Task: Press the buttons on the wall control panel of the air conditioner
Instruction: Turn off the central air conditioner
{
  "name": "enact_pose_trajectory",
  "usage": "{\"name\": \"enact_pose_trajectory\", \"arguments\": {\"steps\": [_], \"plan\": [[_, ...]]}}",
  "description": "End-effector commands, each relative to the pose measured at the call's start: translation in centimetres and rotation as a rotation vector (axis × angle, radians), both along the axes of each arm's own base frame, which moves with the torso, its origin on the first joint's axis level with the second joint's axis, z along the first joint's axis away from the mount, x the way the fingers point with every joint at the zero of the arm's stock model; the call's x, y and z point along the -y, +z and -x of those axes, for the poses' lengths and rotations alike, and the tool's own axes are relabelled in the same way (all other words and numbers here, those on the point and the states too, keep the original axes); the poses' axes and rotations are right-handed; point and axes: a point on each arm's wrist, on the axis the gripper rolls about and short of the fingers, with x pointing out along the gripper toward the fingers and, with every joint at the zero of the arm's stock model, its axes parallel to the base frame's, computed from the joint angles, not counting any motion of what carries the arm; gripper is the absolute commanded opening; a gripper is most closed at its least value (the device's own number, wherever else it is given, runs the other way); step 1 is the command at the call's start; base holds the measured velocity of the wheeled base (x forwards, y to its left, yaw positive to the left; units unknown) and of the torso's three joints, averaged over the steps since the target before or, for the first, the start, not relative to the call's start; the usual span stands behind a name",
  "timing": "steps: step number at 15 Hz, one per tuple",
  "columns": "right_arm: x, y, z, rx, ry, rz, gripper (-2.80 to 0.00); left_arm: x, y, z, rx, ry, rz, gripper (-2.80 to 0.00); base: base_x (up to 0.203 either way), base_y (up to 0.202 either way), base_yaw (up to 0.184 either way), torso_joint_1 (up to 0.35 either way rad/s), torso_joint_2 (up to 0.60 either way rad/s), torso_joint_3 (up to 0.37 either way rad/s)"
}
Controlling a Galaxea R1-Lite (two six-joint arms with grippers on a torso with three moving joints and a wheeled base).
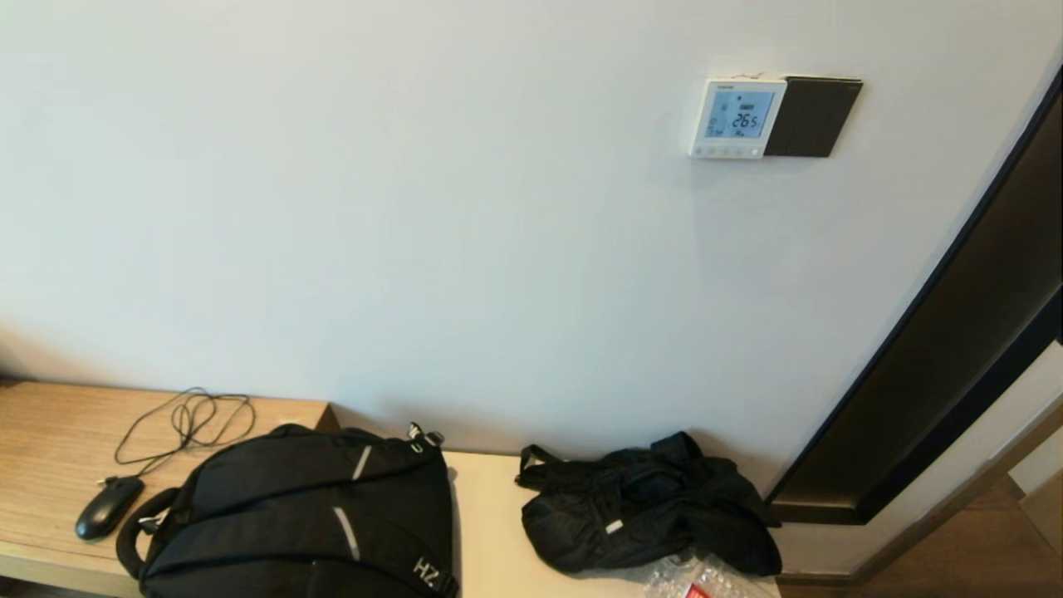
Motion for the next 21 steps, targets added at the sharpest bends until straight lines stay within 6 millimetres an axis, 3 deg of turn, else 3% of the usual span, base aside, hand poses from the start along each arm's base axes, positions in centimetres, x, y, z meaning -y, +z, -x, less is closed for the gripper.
{"name": "enact_pose_trajectory", "arguments": {"steps": [1, 4, 8, 12, 17, 21], "plan": [[1.1, -2.8, 4.8, 0.034, -0.019, -0.010, -2.80, 0.0, 0.0, 0.0, 0.001, 0.001, 0.000, -2.80, 0.000, 0.000, 0.000, 0.000, 0.00, 0.000], [1.6, -7.2, 7.0, -0.020, -0.028, 0.000, -2.80, 0.0, 0.0, 0.0, 0.001, 0.001, 0.000, -2.80, 0.000, 0.000, 0.000, 0.000, 0.00, 0.000], [2.2, -11.1, 8.9, -0.070, -0.016, 0.016, -2.80, 0.0, 0.0, 0.0, 0.001, 0.001, 0.001, -2.80, 0.000, 0.000, 0.000, 0.000, 0.00, 0.000], [2.0, -14.5, 10.6, -0.094, 0.119, 0.014, -2.80, 0.0, 0.0, 0.0, 0.001, 0.001, 0.000, -2.80, 0.000, 0.000, 0.000, 0.000, 0.00, 0.000], [1.7, -17.5, 12.3, -0.162, 0.204, 0.006, -2.80, 0.0, 0.0, 0.0, 0.001, 0.001, 0.000, -2.80, 0.000, 0.000, 0.000, 0.000, 0.00, 0.000], [1.7, -18.6, 13.5, -0.148, 0.256, 0.007, -2.80, 0.0, 0.0, 0.0, 0.001, 0.001, 0.001, -2.80, 0.000, 0.000, 0.000, 0.000, 0.00, 0.000]]}}
